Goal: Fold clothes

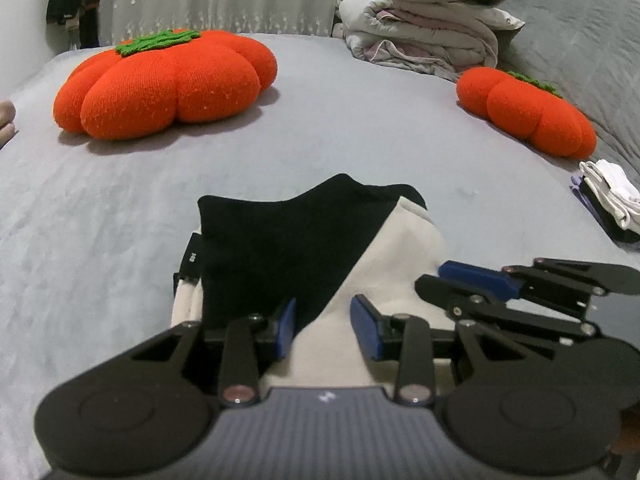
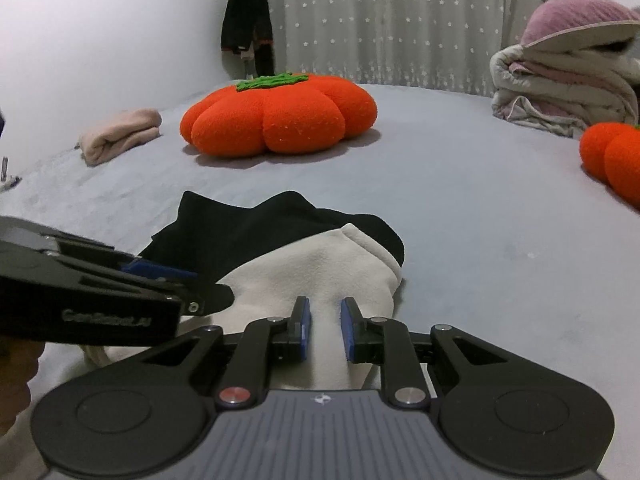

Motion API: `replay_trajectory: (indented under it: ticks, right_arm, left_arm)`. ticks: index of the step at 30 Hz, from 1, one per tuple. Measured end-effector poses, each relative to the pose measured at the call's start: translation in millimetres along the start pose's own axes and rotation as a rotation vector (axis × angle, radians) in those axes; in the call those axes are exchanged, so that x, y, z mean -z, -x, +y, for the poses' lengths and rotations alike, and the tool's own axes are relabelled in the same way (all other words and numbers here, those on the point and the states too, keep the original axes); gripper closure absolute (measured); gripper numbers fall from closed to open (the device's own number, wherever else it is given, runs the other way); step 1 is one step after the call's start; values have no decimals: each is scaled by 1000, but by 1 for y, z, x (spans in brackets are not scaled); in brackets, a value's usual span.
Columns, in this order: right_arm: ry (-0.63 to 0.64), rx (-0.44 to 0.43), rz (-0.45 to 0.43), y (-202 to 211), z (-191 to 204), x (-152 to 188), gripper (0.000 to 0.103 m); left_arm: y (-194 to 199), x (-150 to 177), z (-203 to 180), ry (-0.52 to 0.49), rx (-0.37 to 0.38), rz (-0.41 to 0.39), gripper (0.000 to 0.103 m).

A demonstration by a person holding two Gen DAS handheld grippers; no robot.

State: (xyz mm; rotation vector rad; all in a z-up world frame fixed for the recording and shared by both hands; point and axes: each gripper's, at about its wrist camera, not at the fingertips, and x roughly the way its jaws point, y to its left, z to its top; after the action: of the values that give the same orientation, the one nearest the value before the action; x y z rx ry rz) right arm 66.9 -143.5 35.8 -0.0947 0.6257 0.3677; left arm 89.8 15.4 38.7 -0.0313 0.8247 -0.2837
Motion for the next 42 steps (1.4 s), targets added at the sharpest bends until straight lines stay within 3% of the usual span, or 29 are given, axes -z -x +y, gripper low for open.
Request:
replay_trajectory:
  ticks: [5,16,34,42]
  right_arm:
    - [13,41,-12,16,10,0,82]
    - [18,32,-51,38,25,8,82]
    - [141,76,-52,24,48,37,83]
    - [104,53,-51,40,40,23,84]
  left_arm:
    - [0,0,-1,-8,-5,0,70]
    - [2,1,-1,-12,-1,0,70]
    - [3,2,-5,-34,-14,3,70]
    - [4,4,-4,-44,-10,-7,70]
